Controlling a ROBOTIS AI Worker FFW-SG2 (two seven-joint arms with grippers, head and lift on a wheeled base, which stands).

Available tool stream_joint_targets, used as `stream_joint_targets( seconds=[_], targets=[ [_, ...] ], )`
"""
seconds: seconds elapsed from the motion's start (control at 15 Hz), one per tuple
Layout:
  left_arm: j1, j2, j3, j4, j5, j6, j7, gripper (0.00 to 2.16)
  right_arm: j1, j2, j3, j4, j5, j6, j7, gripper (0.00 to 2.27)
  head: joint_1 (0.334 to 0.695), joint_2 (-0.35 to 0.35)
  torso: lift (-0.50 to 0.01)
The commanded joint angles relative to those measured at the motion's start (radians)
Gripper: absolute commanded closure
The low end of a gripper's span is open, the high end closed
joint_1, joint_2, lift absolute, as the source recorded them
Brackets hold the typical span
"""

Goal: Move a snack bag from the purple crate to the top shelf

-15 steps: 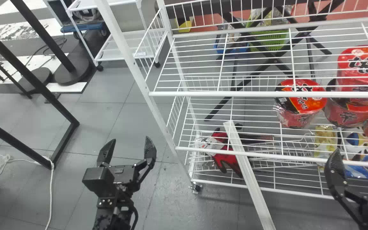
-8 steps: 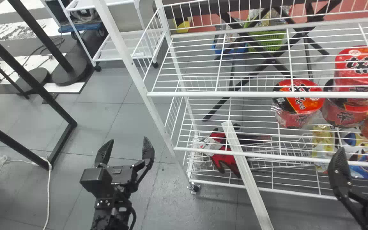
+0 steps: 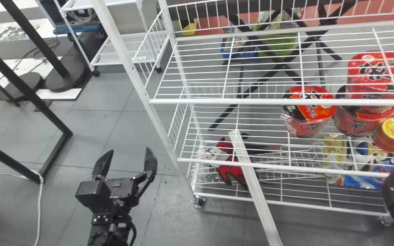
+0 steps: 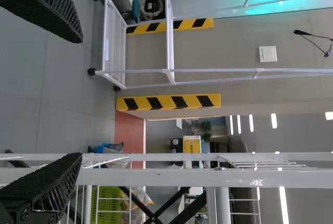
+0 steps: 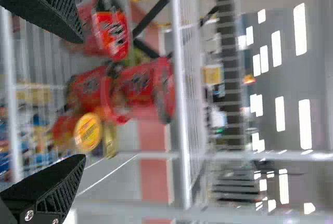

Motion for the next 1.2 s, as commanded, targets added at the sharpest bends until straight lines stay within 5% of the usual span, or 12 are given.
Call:
stream_joint_targets(
  seconds=[0.0,0.33,0.6,0.73,0.87,1.0,1.13],
  targets=[
    [-0.007,0.005,-0.009,0.010,0.003,-0.002,0.000,0.01,0.043,0.001,-0.106,-0.113,-0.074,0.154,0.011,0.00,0.695,0.188,-0.453],
    [-0.016,0.016,-0.027,0.016,0.006,-0.005,0.005,0.01,0.064,0.001,-0.442,-0.262,-0.361,0.473,0.082,0.00,0.695,0.068,-0.453],
    [-0.032,0.025,-0.043,0.028,0.009,-0.005,0.006,0.01,-0.145,0.001,-0.895,-0.244,-0.619,1.038,0.244,0.00,0.695,-0.077,-0.453],
    [-0.042,0.030,-0.060,0.030,0.009,-0.005,0.011,0.01,-0.355,0.001,-1.105,-0.185,-0.606,1.363,0.309,0.00,0.695,-0.128,-0.453],
    [-0.050,0.031,-0.072,0.037,0.009,-0.005,0.014,0.01,-0.606,0.001,-1.269,-0.104,-0.442,1.494,0.453,0.00,0.695,-0.224,-0.453],
    [-0.058,0.034,-0.086,0.043,0.009,-0.005,0.015,0.01,-0.668,0.001,-1.278,0.011,-0.346,1.494,0.467,0.00,0.695,-0.291,-0.453],
    [-0.059,0.037,-0.089,0.045,0.011,-0.005,0.015,0.01,-0.675,-0.081,-1.264,0.158,-0.349,1.494,0.430,0.00,0.695,-0.350,-0.453]
  ],
)
